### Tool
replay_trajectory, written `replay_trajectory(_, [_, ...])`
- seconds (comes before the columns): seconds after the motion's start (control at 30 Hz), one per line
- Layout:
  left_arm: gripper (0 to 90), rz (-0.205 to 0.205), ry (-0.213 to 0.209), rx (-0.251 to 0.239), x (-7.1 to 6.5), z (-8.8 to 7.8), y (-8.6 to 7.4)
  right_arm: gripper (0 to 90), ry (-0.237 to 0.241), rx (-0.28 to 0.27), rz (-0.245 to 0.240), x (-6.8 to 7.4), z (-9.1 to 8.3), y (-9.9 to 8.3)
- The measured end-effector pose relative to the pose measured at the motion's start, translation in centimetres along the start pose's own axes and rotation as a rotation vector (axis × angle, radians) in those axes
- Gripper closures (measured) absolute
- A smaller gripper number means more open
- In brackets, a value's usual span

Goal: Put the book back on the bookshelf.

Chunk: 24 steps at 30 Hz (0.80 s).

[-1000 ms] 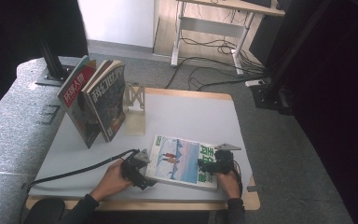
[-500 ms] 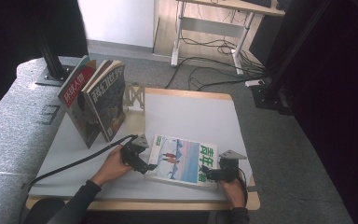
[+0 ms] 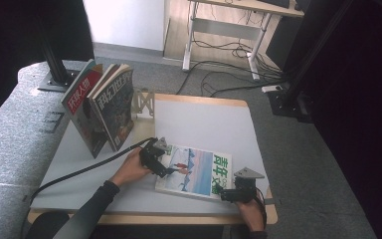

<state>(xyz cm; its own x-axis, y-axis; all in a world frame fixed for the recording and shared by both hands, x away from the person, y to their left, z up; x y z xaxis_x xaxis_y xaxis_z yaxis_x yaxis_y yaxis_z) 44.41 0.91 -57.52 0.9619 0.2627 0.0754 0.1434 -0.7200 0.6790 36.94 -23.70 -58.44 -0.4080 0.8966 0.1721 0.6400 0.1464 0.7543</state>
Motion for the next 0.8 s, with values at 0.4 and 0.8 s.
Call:
replay_trajectory(0.4, [1.0, 0.016, 0.040, -0.015, 2.1, 1.8, 1.1, 0.0, 0.031, 0.013, -0.019, 1.1, -0.9, -1.0])
replay_trajectory(0.8, [0.0, -0.032, 0.008, -0.008, 3.3, 3.2, 1.7, 0.0, 0.060, 0.032, -0.051, 1.9, -1.4, -1.5])
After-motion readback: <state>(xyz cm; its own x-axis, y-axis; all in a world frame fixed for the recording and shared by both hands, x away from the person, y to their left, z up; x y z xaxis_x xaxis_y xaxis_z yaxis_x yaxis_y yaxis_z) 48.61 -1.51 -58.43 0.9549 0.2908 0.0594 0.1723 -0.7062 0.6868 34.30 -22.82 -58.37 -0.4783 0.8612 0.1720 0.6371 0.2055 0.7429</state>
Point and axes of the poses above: each handheld gripper's, and its own axes: z roughly forward along the jaws, y roughly out of its top, x roughly to its left, the point moved 9 cm from there along z, roughly forward along the jaws, and after that the axes turned 11 degrees about z, right-handed, at the moved point
